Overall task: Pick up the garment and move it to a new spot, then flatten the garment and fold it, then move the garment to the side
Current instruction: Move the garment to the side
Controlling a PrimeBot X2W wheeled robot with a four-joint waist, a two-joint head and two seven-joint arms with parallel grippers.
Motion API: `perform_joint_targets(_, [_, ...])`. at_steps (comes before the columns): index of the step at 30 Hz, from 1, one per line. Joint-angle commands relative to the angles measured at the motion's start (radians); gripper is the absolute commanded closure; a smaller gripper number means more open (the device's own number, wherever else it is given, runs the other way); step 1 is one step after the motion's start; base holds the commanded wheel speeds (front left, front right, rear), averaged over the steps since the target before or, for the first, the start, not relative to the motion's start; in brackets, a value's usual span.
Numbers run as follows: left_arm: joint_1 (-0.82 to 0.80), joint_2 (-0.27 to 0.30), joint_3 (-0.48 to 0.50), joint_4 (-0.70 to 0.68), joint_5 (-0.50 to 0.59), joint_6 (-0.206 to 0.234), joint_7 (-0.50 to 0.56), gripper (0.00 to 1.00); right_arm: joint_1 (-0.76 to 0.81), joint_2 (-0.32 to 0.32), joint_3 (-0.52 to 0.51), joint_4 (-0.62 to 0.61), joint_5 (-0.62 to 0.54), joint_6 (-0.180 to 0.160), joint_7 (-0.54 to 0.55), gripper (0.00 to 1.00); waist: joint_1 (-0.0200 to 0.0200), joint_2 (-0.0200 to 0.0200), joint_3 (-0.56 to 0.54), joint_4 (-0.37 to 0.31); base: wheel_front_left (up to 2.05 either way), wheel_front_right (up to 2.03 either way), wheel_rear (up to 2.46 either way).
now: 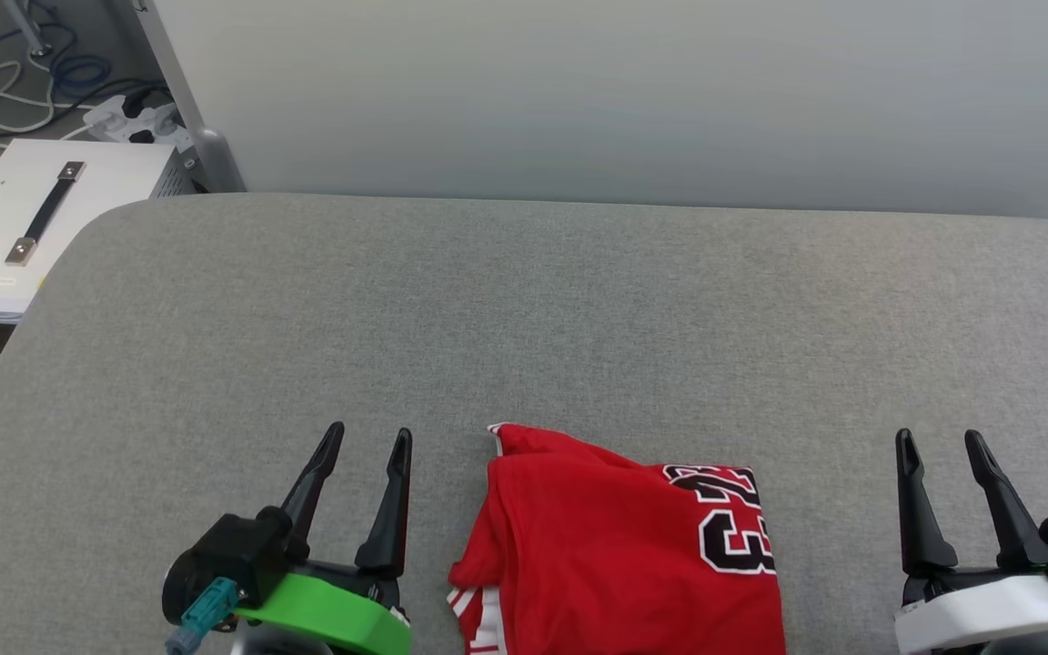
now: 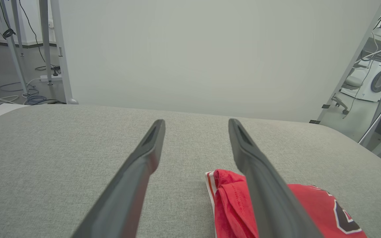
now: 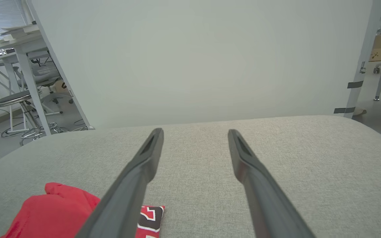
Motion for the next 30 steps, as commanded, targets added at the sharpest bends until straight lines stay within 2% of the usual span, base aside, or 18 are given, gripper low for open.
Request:
perform_joint_targets(1, [0.001, -0.008, 0.001, -0.005, 0.006, -0.003, -0.006, 0.00, -0.006, 0.004, -0.003, 0.000, 0.019, -0.001, 0.017, 0.00, 0.0000, 0.0000, 0.006, 0.007, 0.00, 0.00, 0.00])
perform_joint_targets(5, [-0.007, -0.007, -0.004, -0.008, 0.004, -0.003, -0.006, 0.00, -0.016, -0.041, 0.039, -0.027, 0.058, -0.001, 0.175, 0.00, 0.0000, 0.0000, 0.021, 0.019, 0.00, 0.00, 0.00])
perform_joint_targets(6, [-0.009, -0.007, -0.005, -0.009, 0.004, -0.003, -0.006, 0.00, -0.020, -0.061, 0.062, -0.038, 0.083, -0.001, 0.248, 0.00, 0.0000, 0.0000, 0.025, 0.023, 0.00, 0.00, 0.00])
perform_joint_targets(7, [-0.011, -0.007, -0.007, -0.007, 0.003, -0.003, -0.006, 0.00, -0.029, -0.112, 0.107, -0.066, 0.119, -0.001, 0.393, 0.00, 0.0000, 0.0000, 0.033, 0.029, 0.00, 0.00, 0.00])
perform_joint_targets(10, [-0.018, -0.006, -0.010, -0.003, 0.007, -0.003, -0.006, 0.00, -0.048, -0.156, 0.122, -0.111, 0.166, -0.001, 0.608, 0.00, 0.0000, 0.0000, 0.046, 0.037, 0.00, 0.00, 0.00])
perform_joint_targets(14, [-0.033, -0.009, -0.020, 0.000, 0.008, -0.003, -0.006, 0.00, -0.068, -0.128, 0.092, -0.150, 0.240, -0.001, 0.907, 0.00, 0.0000, 0.0000, 0.069, 0.054, 0.00, 0.00, 0.00])
perform_joint_targets(16, [-0.043, -0.010, -0.030, 0.002, 0.008, -0.003, -0.006, 0.00, -0.078, -0.119, 0.079, -0.166, 0.239, -0.001, 1.047, 0.00, 0.0000, 0.0000, 0.085, 0.069, 0.00, 0.00, 0.00])
perform_joint_targets(22, [-0.075, -0.015, -0.050, 0.008, 0.005, -0.003, -0.006, 0.00, -0.121, -0.052, 0.026, -0.151, 0.178, -0.001, 1.240, 0.00, 0.0000, 0.0000, 0.131, 0.112, 0.00, 0.00, 0.00])
perform_joint_targets(30, [-0.106, -0.023, -0.060, 0.011, 0.000, -0.003, -0.006, 0.00, -0.166, 0.007, 0.008, -0.080, 0.110, -0.001, 1.302, 0.00, 0.0000, 0.0000, 0.184, 0.165, 0.00, 0.00, 0.00])
